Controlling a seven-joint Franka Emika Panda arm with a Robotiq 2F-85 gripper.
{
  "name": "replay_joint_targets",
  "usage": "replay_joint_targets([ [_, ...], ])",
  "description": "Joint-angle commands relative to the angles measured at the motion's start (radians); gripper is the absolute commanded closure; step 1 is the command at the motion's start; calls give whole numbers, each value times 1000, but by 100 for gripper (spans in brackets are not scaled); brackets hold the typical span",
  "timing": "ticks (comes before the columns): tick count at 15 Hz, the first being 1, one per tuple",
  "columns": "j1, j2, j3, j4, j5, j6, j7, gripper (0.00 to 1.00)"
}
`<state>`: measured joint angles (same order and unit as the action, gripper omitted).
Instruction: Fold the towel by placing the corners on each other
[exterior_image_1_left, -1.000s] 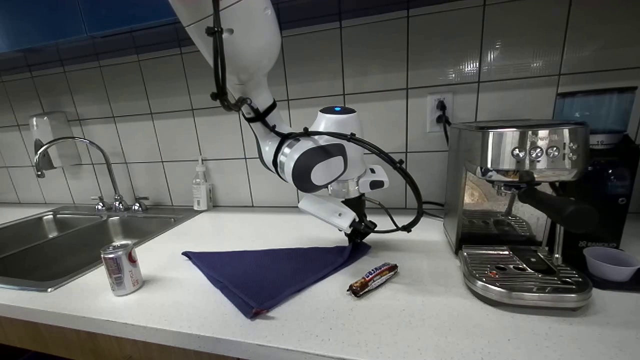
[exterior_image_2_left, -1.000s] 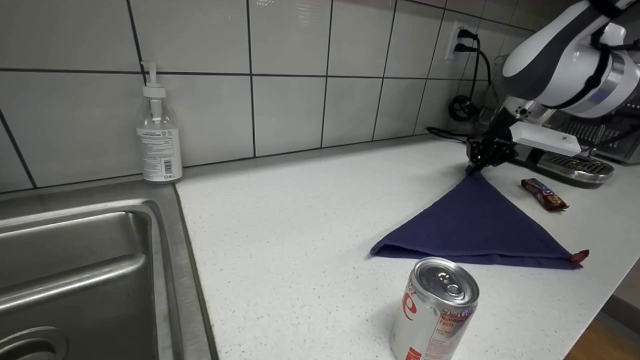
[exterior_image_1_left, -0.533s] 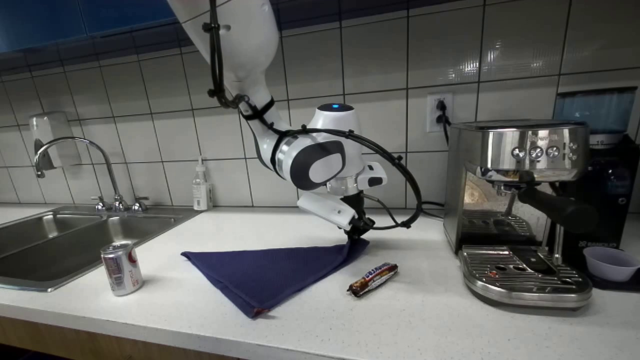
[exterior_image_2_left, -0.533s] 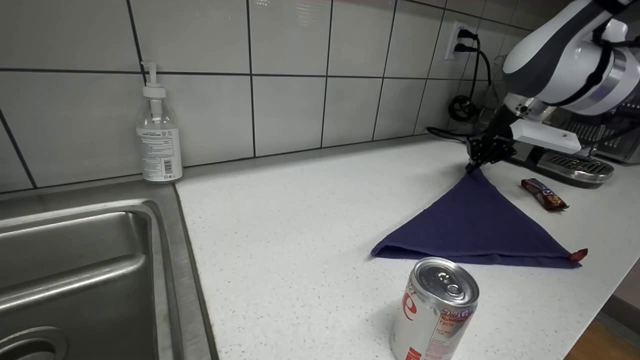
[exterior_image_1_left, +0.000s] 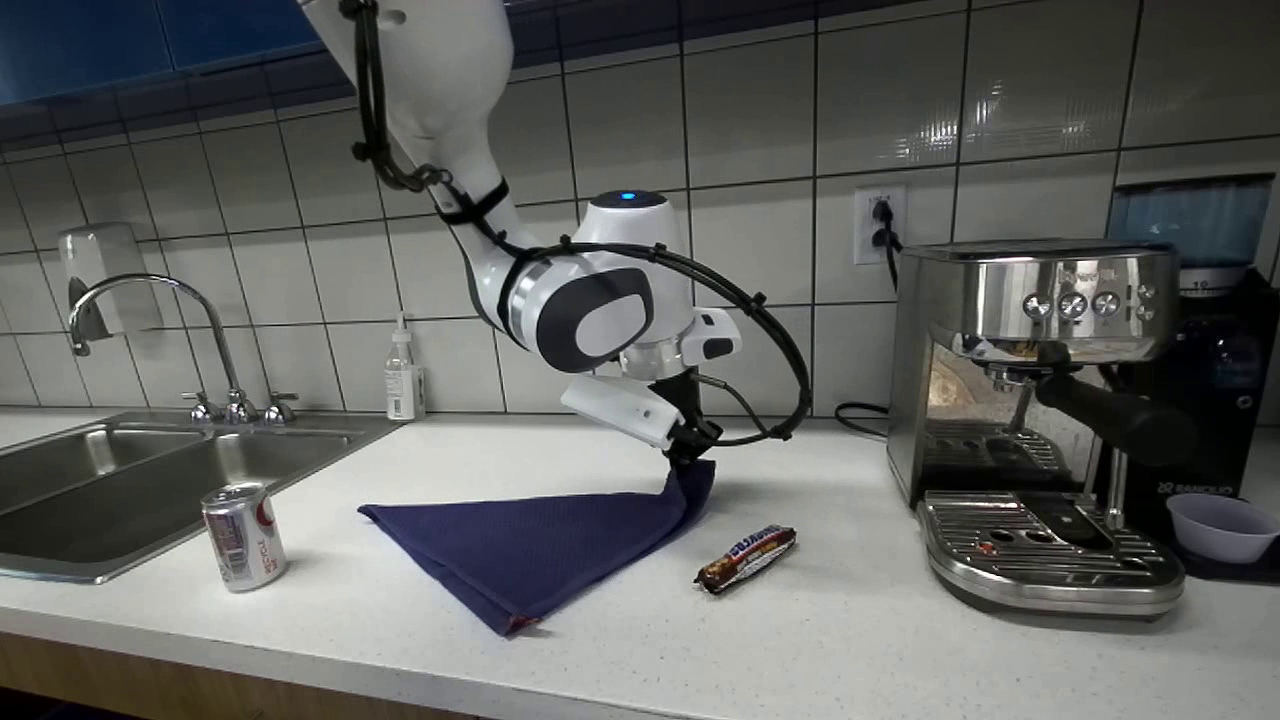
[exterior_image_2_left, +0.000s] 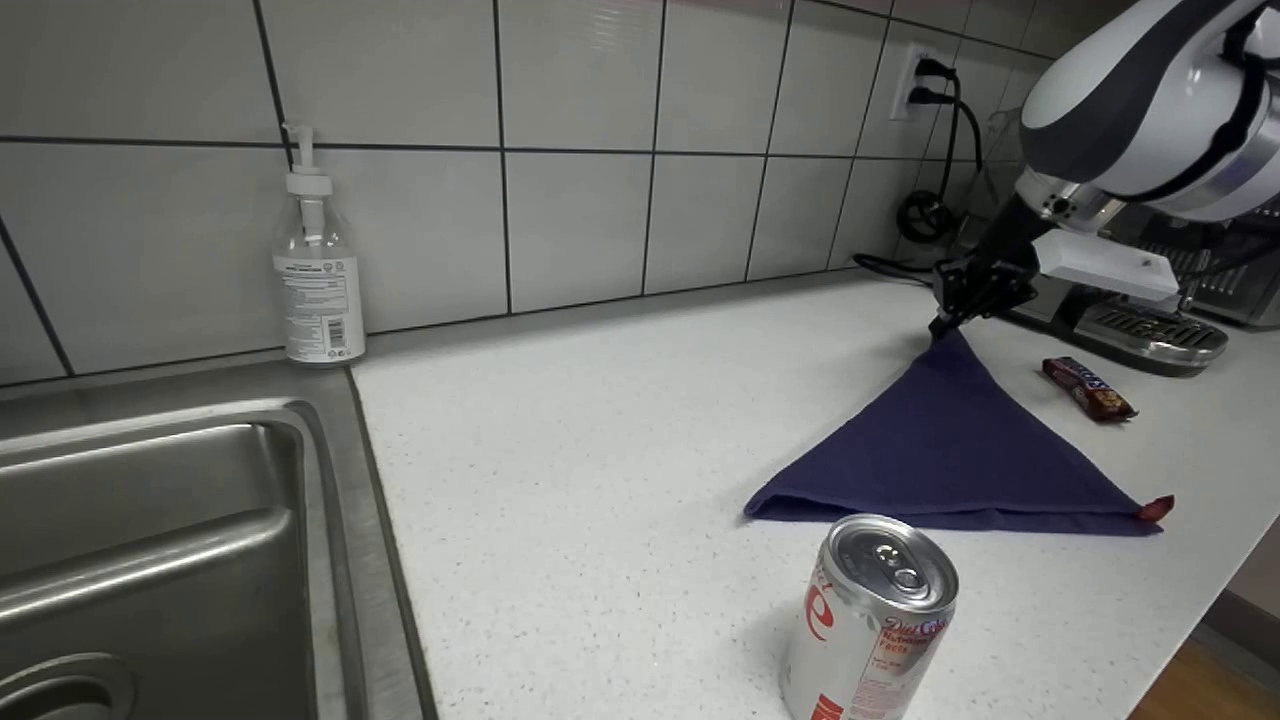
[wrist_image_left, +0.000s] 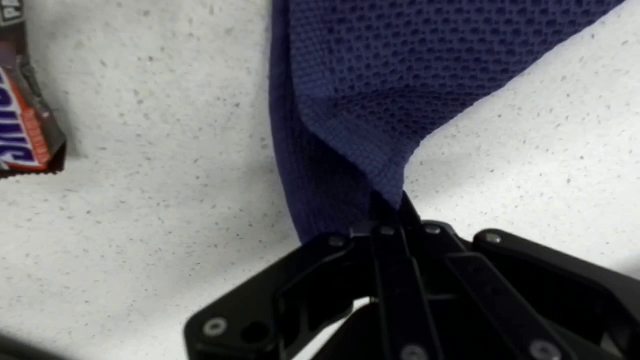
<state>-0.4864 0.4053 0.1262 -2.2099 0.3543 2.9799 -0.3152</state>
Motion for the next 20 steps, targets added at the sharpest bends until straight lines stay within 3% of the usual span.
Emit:
replay_joint_targets([
  [1, -16, -98, 40, -118, 23, 45, -29, 99],
  [10, -3, -246, 119, -314, 38, 132, -7, 99],
  [20, 22, -364, 221, -450, 95, 151, 8, 99],
])
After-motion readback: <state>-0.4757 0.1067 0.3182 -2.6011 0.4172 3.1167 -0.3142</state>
